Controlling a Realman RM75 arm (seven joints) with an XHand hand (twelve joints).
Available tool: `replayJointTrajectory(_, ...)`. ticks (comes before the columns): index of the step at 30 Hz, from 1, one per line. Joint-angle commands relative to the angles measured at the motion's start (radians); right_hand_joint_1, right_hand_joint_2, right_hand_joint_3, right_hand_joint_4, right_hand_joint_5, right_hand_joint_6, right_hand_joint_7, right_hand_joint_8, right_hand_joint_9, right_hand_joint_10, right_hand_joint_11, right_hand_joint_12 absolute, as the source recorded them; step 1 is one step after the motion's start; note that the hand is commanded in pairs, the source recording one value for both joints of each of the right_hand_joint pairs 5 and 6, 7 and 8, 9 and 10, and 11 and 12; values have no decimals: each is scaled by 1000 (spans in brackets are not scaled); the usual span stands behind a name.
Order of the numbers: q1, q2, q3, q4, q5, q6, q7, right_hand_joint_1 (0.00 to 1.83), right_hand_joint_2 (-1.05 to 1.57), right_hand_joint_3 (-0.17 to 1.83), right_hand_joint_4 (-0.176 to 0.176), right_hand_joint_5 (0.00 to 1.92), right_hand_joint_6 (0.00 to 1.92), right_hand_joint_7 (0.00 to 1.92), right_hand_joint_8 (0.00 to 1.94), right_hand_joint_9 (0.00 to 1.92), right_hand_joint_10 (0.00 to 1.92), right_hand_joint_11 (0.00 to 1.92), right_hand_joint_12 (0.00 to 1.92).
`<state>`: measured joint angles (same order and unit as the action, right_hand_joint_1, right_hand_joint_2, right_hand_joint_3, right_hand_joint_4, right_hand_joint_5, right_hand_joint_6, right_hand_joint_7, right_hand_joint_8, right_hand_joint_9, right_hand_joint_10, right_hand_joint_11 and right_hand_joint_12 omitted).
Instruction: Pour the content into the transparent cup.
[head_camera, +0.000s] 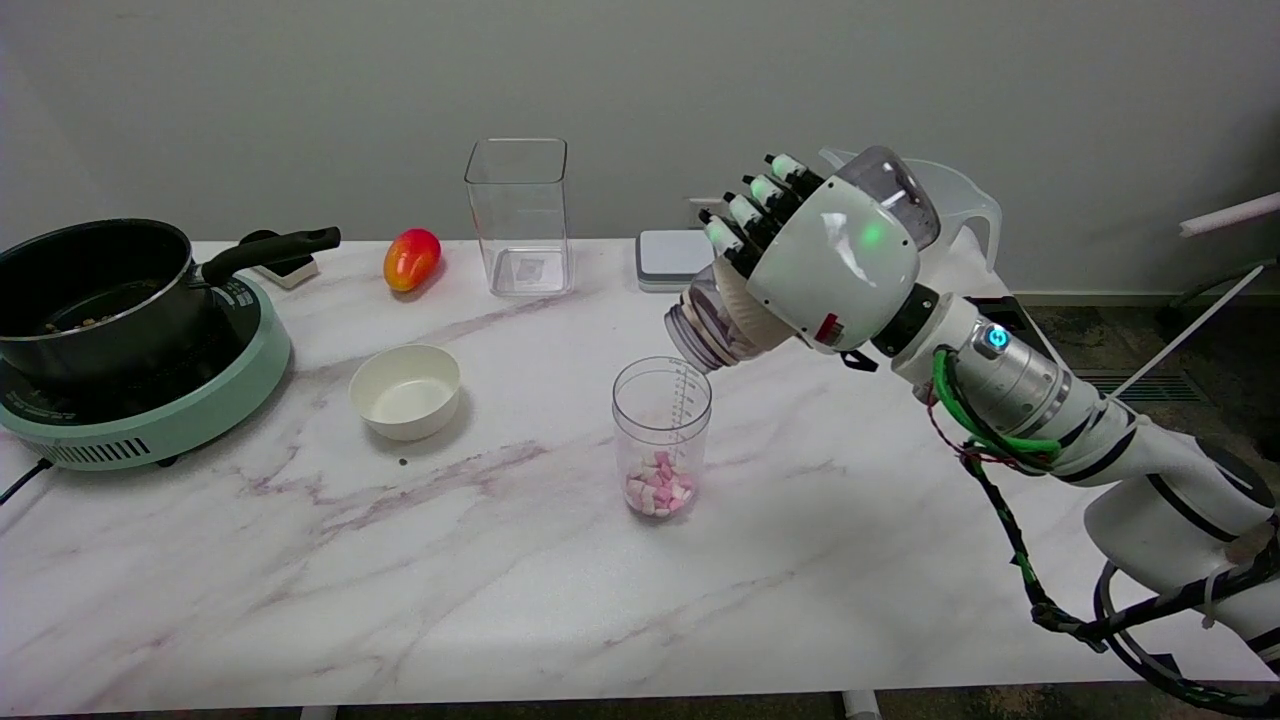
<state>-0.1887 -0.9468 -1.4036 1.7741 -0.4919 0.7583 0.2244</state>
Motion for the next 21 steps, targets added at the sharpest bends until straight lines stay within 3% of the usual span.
replayJointTrajectory(1,11,5,-17,9,-47,-22,-1,1197,1545,387,0,1920,1920,1893,1893,1616,1616,1365,1365)
replayJointTrajectory(21,19,6,-18,82,-138,-86,36,1195,1547,388,0,1920,1920,1892,1892,1616,1616,1366,1366)
